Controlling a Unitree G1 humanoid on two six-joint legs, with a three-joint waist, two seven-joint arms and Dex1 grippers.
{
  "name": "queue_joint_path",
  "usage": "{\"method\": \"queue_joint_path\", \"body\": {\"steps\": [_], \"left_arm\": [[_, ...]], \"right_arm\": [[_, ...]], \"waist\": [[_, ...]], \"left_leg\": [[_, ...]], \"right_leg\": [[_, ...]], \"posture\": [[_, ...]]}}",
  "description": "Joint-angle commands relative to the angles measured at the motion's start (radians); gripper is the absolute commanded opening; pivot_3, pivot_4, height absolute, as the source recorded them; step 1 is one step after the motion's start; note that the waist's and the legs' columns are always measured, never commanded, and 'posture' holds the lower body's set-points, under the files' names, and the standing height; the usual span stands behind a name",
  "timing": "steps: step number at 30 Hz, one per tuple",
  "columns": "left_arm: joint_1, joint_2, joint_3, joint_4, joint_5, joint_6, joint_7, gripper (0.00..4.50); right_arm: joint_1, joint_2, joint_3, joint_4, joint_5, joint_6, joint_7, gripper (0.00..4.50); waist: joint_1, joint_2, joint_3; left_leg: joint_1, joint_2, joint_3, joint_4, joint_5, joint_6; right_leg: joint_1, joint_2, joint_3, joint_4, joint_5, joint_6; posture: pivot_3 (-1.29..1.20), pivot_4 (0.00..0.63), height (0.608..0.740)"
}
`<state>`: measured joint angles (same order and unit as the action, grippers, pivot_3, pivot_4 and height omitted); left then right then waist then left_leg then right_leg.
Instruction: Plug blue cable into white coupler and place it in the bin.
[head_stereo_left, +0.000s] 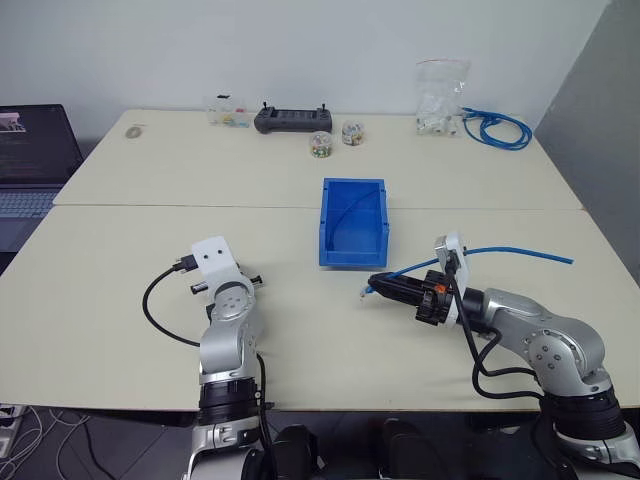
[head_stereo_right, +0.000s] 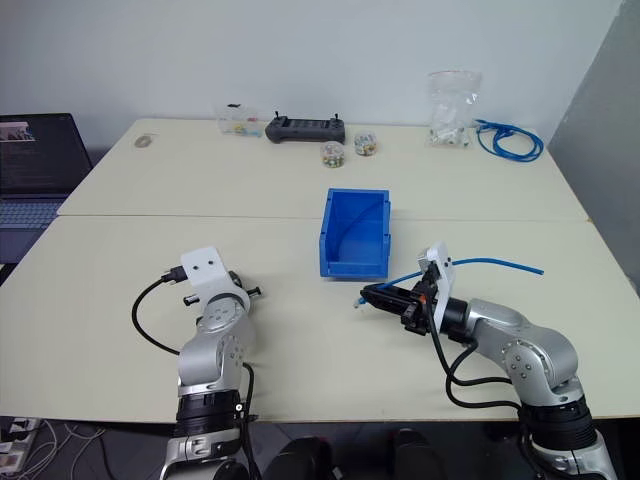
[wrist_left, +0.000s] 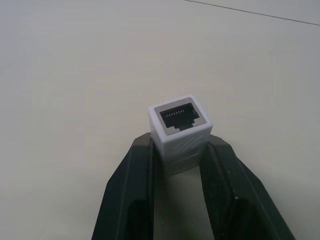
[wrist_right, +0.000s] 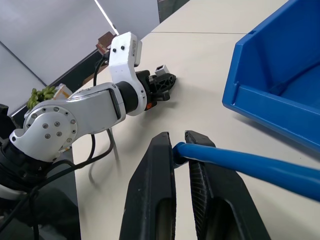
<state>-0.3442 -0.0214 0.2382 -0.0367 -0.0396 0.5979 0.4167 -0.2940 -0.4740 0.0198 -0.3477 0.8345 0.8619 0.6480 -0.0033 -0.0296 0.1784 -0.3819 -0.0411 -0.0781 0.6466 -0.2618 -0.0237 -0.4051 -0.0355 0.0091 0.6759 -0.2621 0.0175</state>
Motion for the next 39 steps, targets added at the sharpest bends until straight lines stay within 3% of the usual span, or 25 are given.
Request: {"method": "queue_joint_path", "body": {"steps": [1, 4, 6, 11, 16, 20, 25, 39], "left_arm": [[0.060, 0.015, -0.020, -0.057, 0.006, 0.023, -0.049, 0.95], [0.102, 0.092, -0.070, -0.095, -0.013, 0.022, -0.191, 0.94], [0.118, 0.174, -0.134, -0.133, -0.067, 0.035, -0.375, 0.94], [0.100, 0.455, -0.386, -0.213, -0.143, 0.089, -0.849, 0.93], [-0.005, 0.574, -0.564, -0.210, -0.164, 0.058, -1.148, 0.93], [-0.106, 0.599, -0.685, -0.162, -0.161, 0.016, -1.343, 0.93], [-0.198, 0.593, -0.770, -0.050, -0.112, -0.064, -1.474, 0.93], [-0.213, 0.579, -0.806, 0.046, -0.031, -0.164, -1.574, 0.93]], "right_arm": [[0.005, -0.006, -0.021, -0.045, -0.002, -0.015, -0.002, 0.11], [0.016, -0.021, -0.027, -0.061, -0.010, -0.020, -0.002, 0.11], [0.037, -0.050, -0.025, -0.087, -0.034, -0.033, 0.007, 0.11], [0.103, -0.101, -0.019, -0.172, -0.067, -0.058, 0.012, 0.11], [0.123, -0.122, 0.001, -0.210, -0.107, -0.085, 0.014, 0.11], [0.120, -0.125, 0.018, -0.224, -0.141, -0.107, 0.014, 0.11], [0.089, -0.109, 0.055, -0.208, -0.205, -0.146, 0.004, 0.11], [-0.062, -0.144, 0.254, -0.068, -0.374, -0.250, 0.199, 0.10]], "waist": [[0.000, 0.000, 0.000], [-0.001, 0.000, 0.000], [0.000, 0.000, 0.000], [0.003, 0.000, 0.000], [0.001, 0.000, 0.000], [-0.003, 0.000, 0.000], [-0.006, 0.000, 0.000], [-0.005, 0.000, 0.000]], "left_leg": [[0.000, 0.000, 0.000, 0.000, 0.000, 0.000], [0.000, 0.000, 0.000, 0.000, 0.000, 0.000], [0.000, 0.000, 0.000, 0.000, 0.000, 0.000], [-0.001, -0.001, -0.001, 0.000, 0.000, 0.000], [-0.001, 0.000, -0.001, -0.001, 0.000, 0.000], [-0.001, 0.000, 0.000, -0.001, 0.000, 0.000], [-0.001, 0.001, 0.000, -0.001, 0.000, 0.000], [-0.001, 0.000, -0.001, 0.000, 0.000, 0.001]], "right_leg": [[0.000, 0.000, 0.000, 0.000, 0.000, 0.000], [0.000, 0.000, 0.000, 0.000, 0.000, 0.000], [0.000, 0.000, 0.000, 0.000, 0.000, 0.000], [0.000, 0.000, -0.001, -0.001, -0.001, 0.001], [0.000, 0.000, -0.001, -0.003, -0.001, 0.001], [0.000, 0.000, 0.000, -0.003, -0.001, 0.002], [0.000, 0.001, 0.000, -0.003, -0.002, 0.003], [0.000, 0.001, 0.000, -0.003, -0.001, 0.002]], "posture": [[0.00, 0.150, 0.740], [0.00, 0.150, 0.740], [0.00, 0.150, 0.740], [0.00, 0.150, 0.740], [0.00, 0.150, 0.740], [0.00, 0.150, 0.740], [0.00, 0.150, 0.740], [0.00, 0.150, 0.740]]}}
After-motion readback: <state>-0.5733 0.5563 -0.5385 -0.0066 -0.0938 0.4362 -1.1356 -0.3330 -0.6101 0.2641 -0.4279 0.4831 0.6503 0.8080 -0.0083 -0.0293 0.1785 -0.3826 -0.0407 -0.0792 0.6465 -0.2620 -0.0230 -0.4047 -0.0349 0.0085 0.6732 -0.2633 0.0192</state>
